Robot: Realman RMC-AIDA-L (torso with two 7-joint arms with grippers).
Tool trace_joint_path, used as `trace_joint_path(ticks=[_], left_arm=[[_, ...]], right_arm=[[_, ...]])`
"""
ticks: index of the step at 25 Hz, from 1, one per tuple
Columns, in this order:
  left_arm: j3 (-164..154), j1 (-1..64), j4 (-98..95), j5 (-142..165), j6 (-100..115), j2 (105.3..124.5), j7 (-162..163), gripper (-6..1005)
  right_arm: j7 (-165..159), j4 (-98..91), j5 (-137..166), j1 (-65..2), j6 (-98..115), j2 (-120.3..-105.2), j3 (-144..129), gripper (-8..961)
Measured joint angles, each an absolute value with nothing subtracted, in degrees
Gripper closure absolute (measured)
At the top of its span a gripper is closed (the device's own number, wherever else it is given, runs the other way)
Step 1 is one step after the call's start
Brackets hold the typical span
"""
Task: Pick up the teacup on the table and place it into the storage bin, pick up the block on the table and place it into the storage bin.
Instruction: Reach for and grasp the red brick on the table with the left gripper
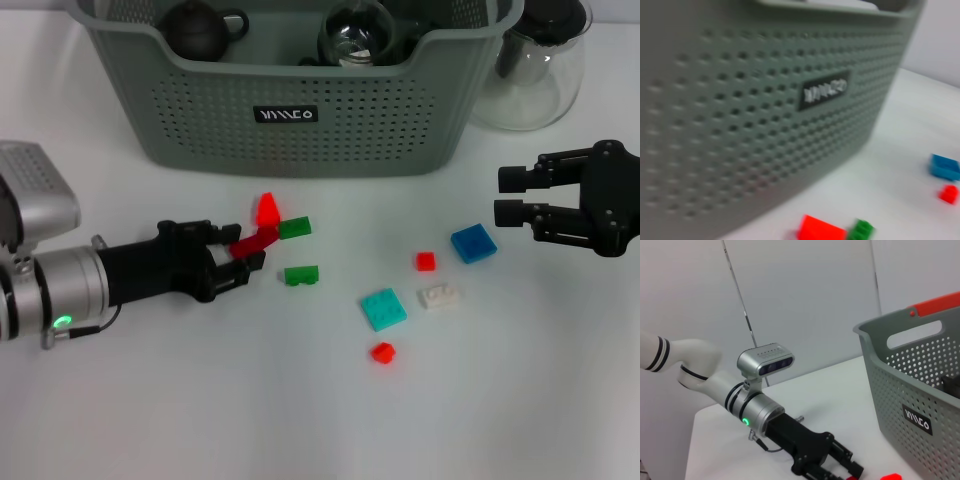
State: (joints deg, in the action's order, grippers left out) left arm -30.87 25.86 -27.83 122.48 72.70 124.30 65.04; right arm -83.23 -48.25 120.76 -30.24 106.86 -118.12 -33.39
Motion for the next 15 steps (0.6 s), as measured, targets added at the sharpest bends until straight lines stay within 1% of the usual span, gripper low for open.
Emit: trace_joint_path(ticks=[5, 15], left_arm=[[-29.84, 23.66, -29.94, 121.98, 76.97, 124.59, 62.73, 505], [-27.20, 22.73, -25.33, 118.45, 76.40, 124.79, 49.71, 507]], right_arm=[[-83.23, -48.25, 120.75, -30.23, 107.12, -118.12, -33.34, 540], [-83.23, -48.25, 120.67, -30.23, 106.92, -118.12, -33.30, 540]])
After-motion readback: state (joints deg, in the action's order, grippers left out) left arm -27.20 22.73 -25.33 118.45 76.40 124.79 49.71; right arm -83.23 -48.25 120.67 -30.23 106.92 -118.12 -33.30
